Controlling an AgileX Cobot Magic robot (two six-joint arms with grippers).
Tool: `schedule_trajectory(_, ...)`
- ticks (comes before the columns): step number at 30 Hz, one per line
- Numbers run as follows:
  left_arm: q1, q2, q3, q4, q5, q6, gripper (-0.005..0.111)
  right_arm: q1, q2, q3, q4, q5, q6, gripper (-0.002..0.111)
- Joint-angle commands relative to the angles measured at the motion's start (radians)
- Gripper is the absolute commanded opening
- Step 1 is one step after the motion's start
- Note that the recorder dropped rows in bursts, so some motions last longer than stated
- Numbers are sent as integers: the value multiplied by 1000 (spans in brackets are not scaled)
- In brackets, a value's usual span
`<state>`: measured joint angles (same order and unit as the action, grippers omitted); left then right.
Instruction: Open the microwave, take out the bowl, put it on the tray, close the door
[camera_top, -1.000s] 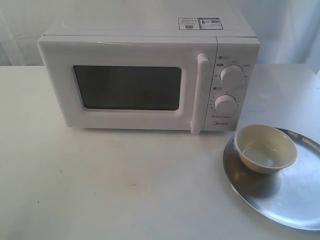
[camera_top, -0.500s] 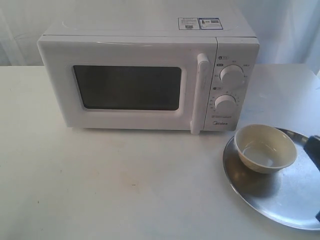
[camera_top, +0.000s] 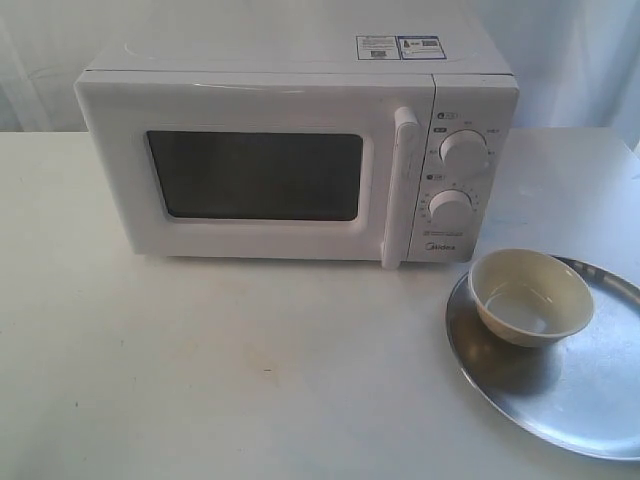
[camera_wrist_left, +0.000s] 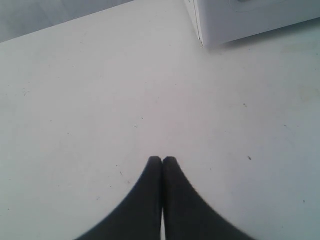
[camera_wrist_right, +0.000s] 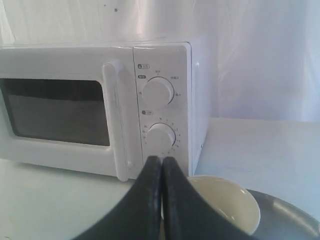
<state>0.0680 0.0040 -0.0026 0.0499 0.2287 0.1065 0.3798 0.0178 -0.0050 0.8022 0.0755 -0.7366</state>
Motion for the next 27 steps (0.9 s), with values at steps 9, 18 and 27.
schedule_trajectory(9, 1, -4, 3, -5, -1, -1, 0, -22, -18, 5, -1064, 189, 1006, 0)
schedule_trajectory(18, 1, -4, 3, -5, 1, -1, 0, -22, -18, 5, -840, 252, 650, 0)
schedule_trajectory(27, 1, -4, 3, -5, 1, -1, 0, -69, -18, 5, -857, 254, 696, 0)
